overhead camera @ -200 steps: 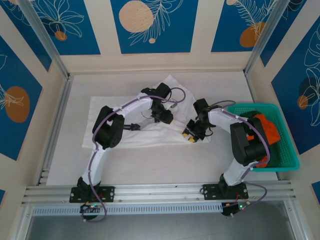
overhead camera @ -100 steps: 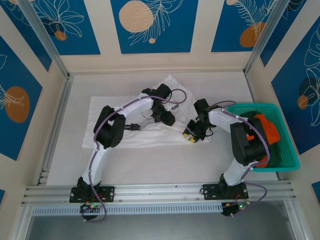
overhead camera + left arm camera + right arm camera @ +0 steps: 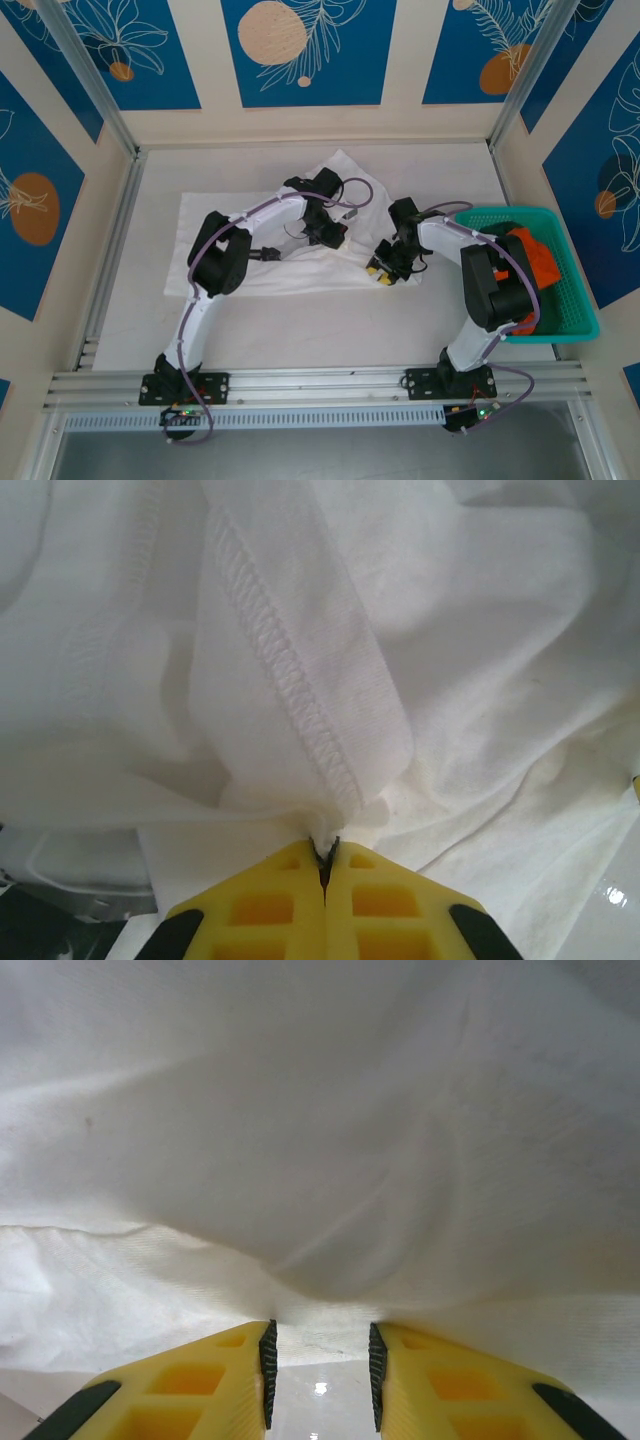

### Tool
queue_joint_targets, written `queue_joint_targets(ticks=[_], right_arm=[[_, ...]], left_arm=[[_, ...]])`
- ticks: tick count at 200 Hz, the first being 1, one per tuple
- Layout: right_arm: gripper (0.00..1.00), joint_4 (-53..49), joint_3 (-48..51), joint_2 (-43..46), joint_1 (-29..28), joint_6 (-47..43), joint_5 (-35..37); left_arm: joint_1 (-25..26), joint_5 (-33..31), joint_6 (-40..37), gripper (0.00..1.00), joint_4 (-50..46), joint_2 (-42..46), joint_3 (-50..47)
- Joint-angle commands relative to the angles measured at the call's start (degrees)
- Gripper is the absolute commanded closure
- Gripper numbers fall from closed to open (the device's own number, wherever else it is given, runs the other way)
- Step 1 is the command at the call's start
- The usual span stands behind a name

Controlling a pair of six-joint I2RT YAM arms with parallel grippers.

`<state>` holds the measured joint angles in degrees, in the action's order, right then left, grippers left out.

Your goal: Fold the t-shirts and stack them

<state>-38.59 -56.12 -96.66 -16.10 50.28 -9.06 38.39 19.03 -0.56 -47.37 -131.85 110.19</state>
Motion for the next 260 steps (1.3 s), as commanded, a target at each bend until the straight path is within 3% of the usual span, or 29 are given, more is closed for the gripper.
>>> queue_joint_targets(ticks=[1, 96, 141, 168, 176, 185, 188, 199, 213, 224, 260], right_arm=[[0.67, -1.71, 0.83, -0.63, 0.3, -0.83, -0.98], [0.68, -5.0, 1.54, -2.82, 1.94, 3.01, 2.26], [0.68, -5.11, 1.19, -3.09, 2.3, 3.23, 2.14], [0.67, -5.35, 1.43, -2.68, 2.72, 3.3, 1.9], [0.66, -5.27, 1.53, -2.19, 2.8, 3.49, 1.69], [0.65, -5.05, 1.75, -1.5, 2.88, 3.69, 1.69], [0.64, -5.0, 1.8, -1.08, 2.95, 3.83, 1.68], [0.61, -4.83, 1.74, -0.02, 2.96, 3.88, 1.36], [0.59, -5.12, 1.31, 1.4, 2.99, 4.12, 0.61], [0.58, -5.85, 0.86, 3.07, 3.13, 4.3, 0.64], [0.58, -6.32, 1.39, 10.02, 4.81, 5.05, 1.15]], left_arm=[[-0.16, -0.87, -0.66, 1.0, 0.67, 1.09, -0.81], [-3.21, -15.51, 1.86, 1.0, 10.61, 9.21, -10.22], [-6.74, -17.98, 8.2, 0.95, 7.86, 5.36, -7.84], [-7.86, -23.18, 11.75, 0.95, 3.3, 3.37, -5.48], [-8.13, -24.83, 12.92, 0.83, 1.99, 3.06, -4.79], [-8.24, -26.54, 13.7, 0.55, 0.78, 2.93, -4.09], [-8.25, -27.11, 13.89, 0.51, 0.36, 2.92, -3.86], [-8.38, -27.81, 13.92, 0.51, -0.85, 2.91, -2.9], [-8.36, -28.43, 14.46, 0.4, -2.61, 3.58, -1.88], [-8.41, -29.83, 15.34, 0.39, -3.65, 5.25, -2.05], [-9.67, -32.86, 20.69, 0.37, -3.18, 19.83, -13.05]])
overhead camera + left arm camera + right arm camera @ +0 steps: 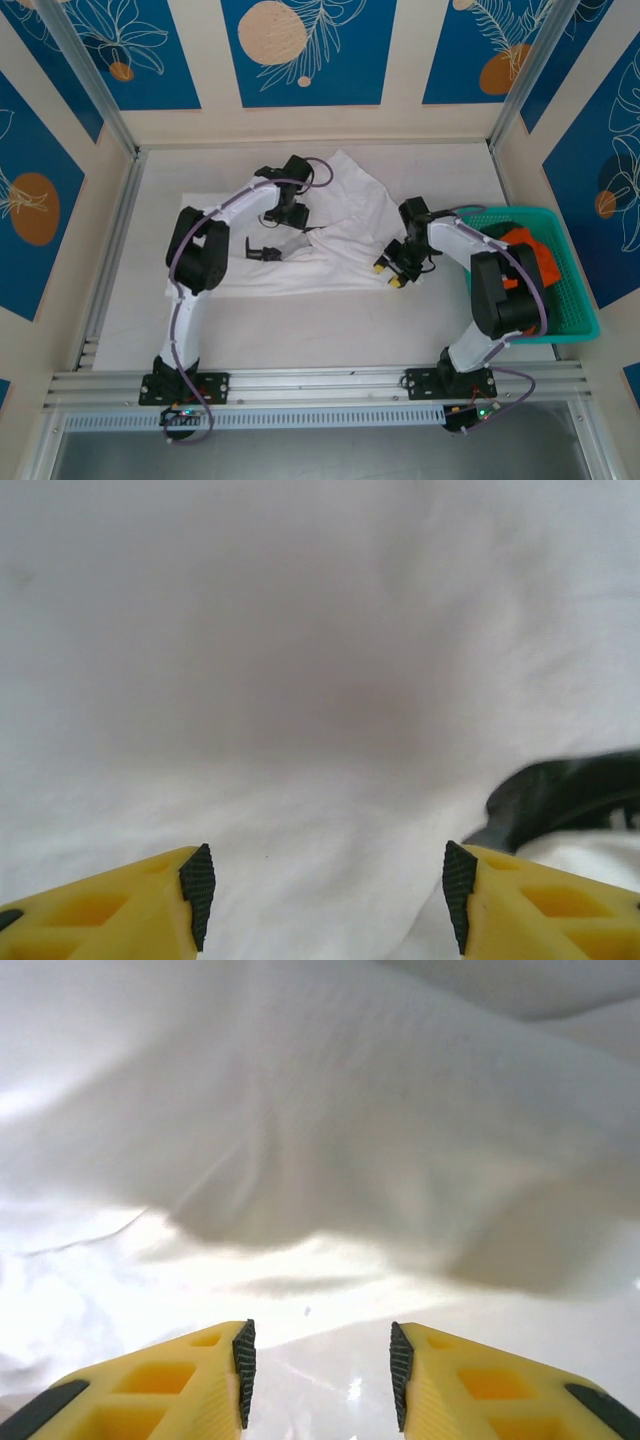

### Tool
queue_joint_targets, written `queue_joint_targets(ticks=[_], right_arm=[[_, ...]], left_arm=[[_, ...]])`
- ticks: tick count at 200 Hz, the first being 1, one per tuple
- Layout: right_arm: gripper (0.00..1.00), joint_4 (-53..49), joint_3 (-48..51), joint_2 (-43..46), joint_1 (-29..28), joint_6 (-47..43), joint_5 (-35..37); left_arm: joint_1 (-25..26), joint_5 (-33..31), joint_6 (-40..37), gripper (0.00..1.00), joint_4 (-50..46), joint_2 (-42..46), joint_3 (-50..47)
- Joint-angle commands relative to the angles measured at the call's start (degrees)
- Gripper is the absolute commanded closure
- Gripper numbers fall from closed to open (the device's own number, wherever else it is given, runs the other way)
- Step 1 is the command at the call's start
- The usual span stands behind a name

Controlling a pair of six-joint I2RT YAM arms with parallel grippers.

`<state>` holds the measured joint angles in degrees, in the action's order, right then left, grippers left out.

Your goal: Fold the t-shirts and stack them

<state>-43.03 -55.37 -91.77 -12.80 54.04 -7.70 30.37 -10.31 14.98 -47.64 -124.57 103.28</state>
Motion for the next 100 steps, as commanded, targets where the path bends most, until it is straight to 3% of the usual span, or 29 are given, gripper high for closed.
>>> queue_joint_targets(ticks=[1, 29, 62, 100], right_arm=[[0.58, -1.84, 0.72, 5.29, 1.57, 1.31, -0.2], [0.63, -1.69, 1.96, 5.87, 3.12, 0.76, 1.89], [0.67, -0.63, 3.87, 2.42, 5.32, 2.15, 4.1], [0.68, -3.92, 4.1, -2.17, 6.29, 5.22, 9.69]], left_arm=[[-1.77, -3.34, 5.32, 0.37, -2.82, 13.11, -6.6], [-5.67, 3.96, 13.36, 0.42, 0.79, 25.99, -24.61], [-15.36, 11.86, 20.95, 0.49, 8.8, 36.93, -47.63], [-24.95, 7.06, 23.4, 0.5, 11.08, 43.36, -60.82]])
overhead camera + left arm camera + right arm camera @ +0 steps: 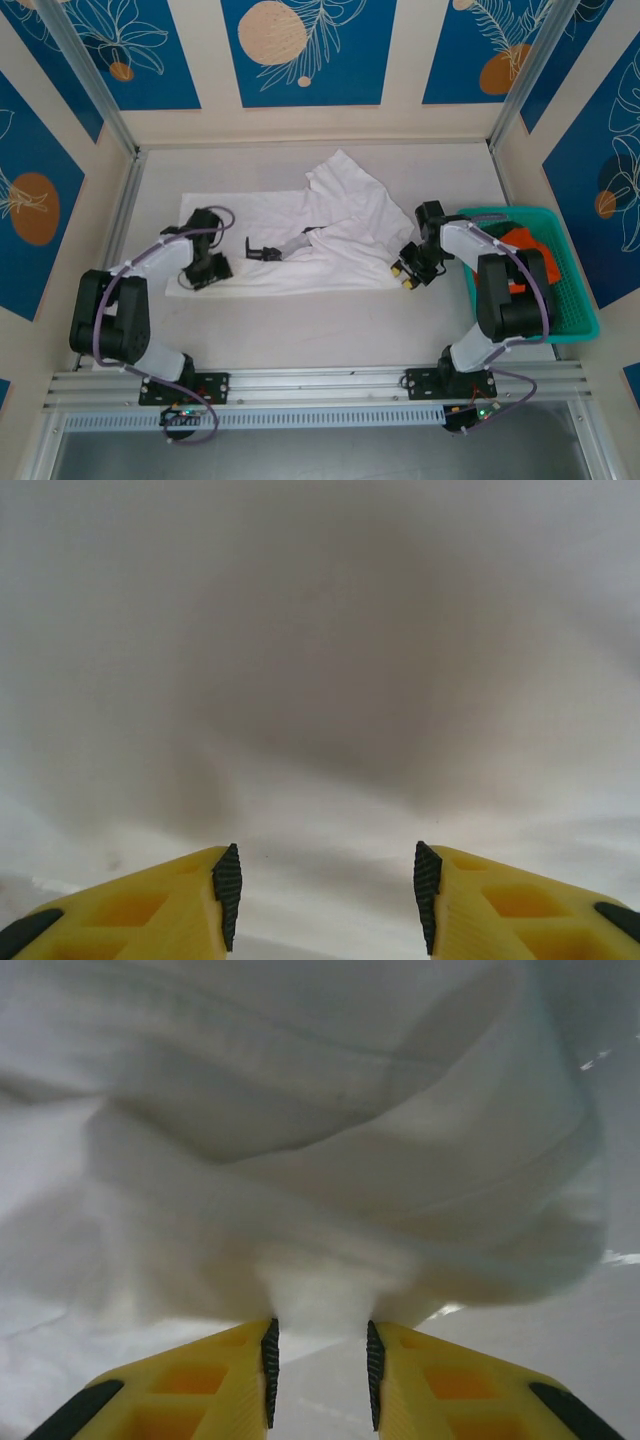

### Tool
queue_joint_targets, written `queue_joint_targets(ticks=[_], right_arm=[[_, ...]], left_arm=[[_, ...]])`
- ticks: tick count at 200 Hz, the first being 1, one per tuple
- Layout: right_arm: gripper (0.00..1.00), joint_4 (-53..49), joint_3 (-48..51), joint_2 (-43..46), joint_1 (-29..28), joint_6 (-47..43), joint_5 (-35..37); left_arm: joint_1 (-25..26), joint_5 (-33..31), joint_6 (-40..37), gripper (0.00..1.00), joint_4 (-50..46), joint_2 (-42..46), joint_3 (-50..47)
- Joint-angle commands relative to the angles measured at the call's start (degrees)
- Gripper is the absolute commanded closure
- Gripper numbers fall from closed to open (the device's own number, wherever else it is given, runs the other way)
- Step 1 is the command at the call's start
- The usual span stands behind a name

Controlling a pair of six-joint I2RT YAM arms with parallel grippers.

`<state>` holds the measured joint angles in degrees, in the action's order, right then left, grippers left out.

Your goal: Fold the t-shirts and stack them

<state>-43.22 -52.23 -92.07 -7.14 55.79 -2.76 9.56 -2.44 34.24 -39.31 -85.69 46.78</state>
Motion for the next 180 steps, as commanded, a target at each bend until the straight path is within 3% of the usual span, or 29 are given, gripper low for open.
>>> queue_joint_targets(ticks=[1, 38, 77, 98, 140, 180], right_arm=[[0.67, -3.85, 0.97, -1.96, 0.72, 3.72, 4.99], [0.63, -8.5, 1.52, -3.9, 3.05, 6.46, 8.82], [0.58, -6.67, 4.66, 0.29, 5.11, 6.88, 8.16], [0.53, -6.19, 4.42, 2.71, 4.82, 6.01, 6.15], [0.37, -6.09, 0.94, 12.03, 0.38, 5.06, 8.57], [0.35, -2.74, -5.59, 13.87, -6.03, 0.9, 10.59]], left_arm=[[-4.44, -0.94, 4.2, 0.5, 2.84, 4.65, -4.63], [-12.84, -4.25, 4.11, 0.49, 2.72, 7.15, -8.46], [-22.19, -3.3, 2.63, 0.45, 0.01, 7.75, -7.36], [-24.3, -3.4, 2.59, 0.43, -2.35, 6.79, -4.81], [-23.11, -3.02, 5.27, 0.33, -4.86, 12.64, -0.58], [-9.67, -2.9, 1.58, 0.29, -5.75, 11.22, 5.45]])
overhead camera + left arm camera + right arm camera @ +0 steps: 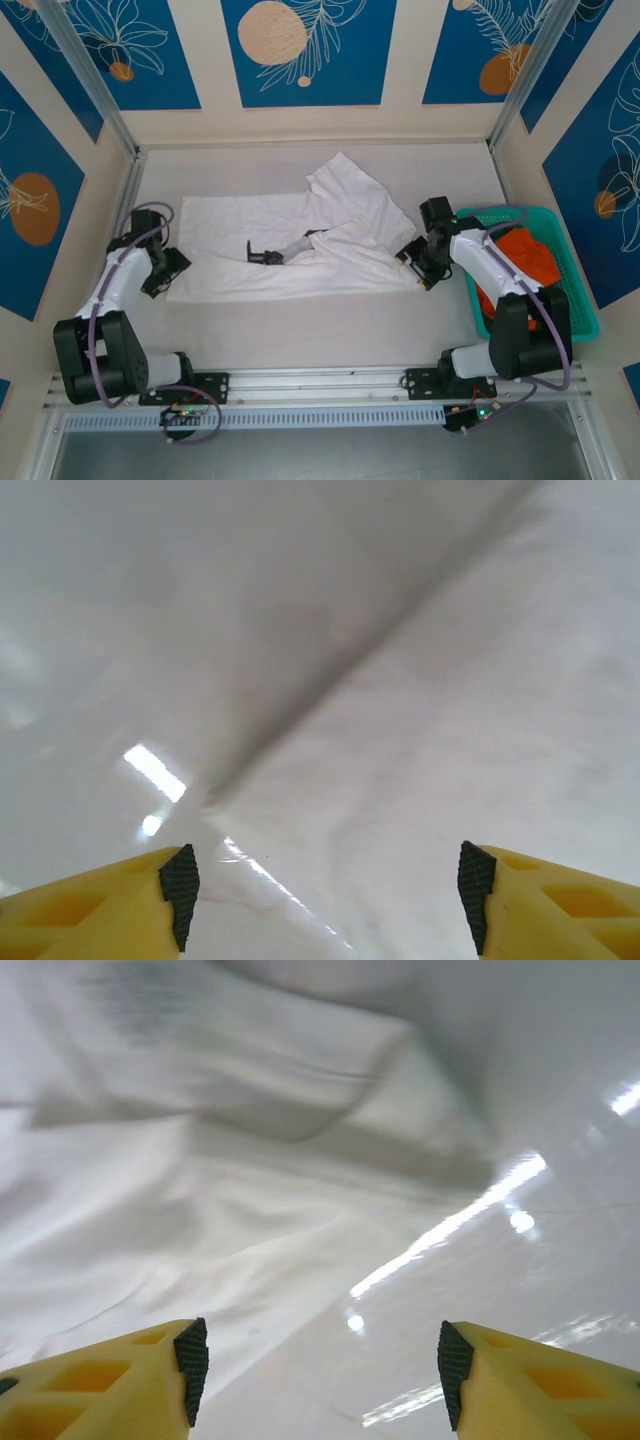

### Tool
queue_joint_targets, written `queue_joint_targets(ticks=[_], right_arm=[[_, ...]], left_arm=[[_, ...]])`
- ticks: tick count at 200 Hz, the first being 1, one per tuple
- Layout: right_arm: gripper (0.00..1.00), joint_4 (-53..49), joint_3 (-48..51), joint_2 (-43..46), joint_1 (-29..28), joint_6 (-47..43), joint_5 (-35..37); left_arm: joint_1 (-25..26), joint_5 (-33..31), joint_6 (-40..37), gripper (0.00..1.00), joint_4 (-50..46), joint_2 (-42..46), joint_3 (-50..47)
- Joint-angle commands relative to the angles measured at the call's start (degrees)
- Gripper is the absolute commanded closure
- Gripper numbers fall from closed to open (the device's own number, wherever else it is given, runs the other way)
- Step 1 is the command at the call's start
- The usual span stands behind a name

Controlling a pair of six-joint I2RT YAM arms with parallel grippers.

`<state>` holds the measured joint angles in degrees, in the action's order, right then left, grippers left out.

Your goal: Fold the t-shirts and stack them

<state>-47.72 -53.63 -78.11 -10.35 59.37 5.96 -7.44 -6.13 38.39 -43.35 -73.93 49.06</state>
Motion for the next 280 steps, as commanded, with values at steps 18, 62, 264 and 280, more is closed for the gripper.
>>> queue_joint_targets(ticks=[18, 62, 264, 280], right_arm=[[0.35, 4.06, -7.77, -4.31, -4.92, -2.65, 1.56], [0.43, -4.66, -31.34, -29.26, -6.53, -2.65, 2.26], [0.41, 2.89, -23.37, -38.08, -6.98, 3.37, 0.12], [0.4, 4.85, -18.26, -34.84, -6.53, 5.24, -0.64]], left_arm=[[13.49, 3.46, -4.08, 0.29, -0.43, -3.21, 3.94], [23.2, 8.05, -5.37, 0.32, 1.14, -11.46, 0.12], [20.24, -0.87, 14.7, 0.24, -10.45, 5.23, -15.56], [19.55, -1.03, 14.9, 0.24, -10.68, 5.16, -14.27]])
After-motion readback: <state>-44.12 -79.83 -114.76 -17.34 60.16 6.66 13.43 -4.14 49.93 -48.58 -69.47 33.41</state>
